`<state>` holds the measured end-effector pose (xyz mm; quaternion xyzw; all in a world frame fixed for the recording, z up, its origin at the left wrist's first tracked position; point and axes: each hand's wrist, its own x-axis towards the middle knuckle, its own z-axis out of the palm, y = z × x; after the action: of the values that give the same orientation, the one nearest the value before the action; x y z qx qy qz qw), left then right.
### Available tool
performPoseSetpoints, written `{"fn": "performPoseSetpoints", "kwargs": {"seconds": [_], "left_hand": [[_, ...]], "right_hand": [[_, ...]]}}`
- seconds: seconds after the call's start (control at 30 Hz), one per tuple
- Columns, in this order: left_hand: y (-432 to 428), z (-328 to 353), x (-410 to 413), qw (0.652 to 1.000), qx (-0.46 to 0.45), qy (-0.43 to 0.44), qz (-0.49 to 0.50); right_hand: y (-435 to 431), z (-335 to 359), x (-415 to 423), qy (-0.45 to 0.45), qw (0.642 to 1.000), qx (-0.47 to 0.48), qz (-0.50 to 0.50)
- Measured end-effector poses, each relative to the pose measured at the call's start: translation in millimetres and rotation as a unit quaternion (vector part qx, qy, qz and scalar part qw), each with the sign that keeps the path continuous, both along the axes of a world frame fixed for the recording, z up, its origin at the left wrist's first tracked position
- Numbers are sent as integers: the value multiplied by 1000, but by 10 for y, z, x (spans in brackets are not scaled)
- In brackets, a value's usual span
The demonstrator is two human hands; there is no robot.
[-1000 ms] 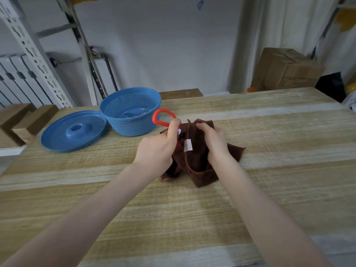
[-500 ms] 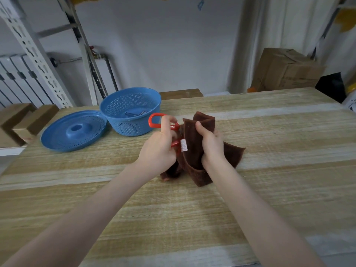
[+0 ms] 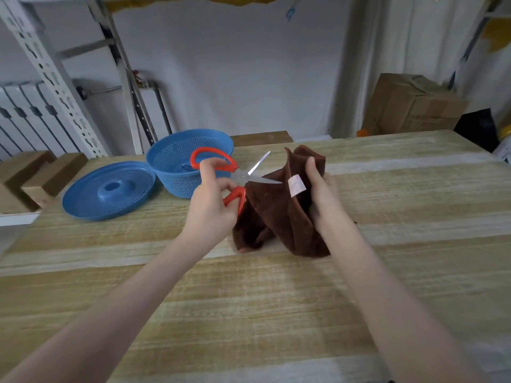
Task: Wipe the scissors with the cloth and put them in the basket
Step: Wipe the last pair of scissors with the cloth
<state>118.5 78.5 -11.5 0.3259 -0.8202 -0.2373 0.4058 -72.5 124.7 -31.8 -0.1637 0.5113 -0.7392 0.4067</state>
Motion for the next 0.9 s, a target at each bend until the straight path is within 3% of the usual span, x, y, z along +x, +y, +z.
{"fn": "performPoseSetpoints", "kwargs": {"seconds": [0.2,0.27,0.37,0.43,0.53,0.63,0.73,0.9], "left_hand": [[58,20,-24,999,-14,26,-33],[69,24,-20,999,-17,13,-44],[66,16,-20,998,-32,-17,-49],[74,7,-20,997,-37,-38,-58],[94,4,-8,994,-54,-56,-72],[95,34,-22,992,-51,-78,-88],[81,44,17,992,-25,-91,-78],[41,87,2,993,106,-37,-26]], "right_hand": [[121,-89,42,-162,981,-59,95],[161,-14,74,-165,973,-77,141],[180,127,185,-7,983,-92,158],[178,213,235,126,984,-74,105],[175,213,219,164,982,-57,73],[159,138,203,118,991,-37,50],[175,100,119,-7,1000,-25,-11],[296,-20,110,-70,994,-73,-40]]}}
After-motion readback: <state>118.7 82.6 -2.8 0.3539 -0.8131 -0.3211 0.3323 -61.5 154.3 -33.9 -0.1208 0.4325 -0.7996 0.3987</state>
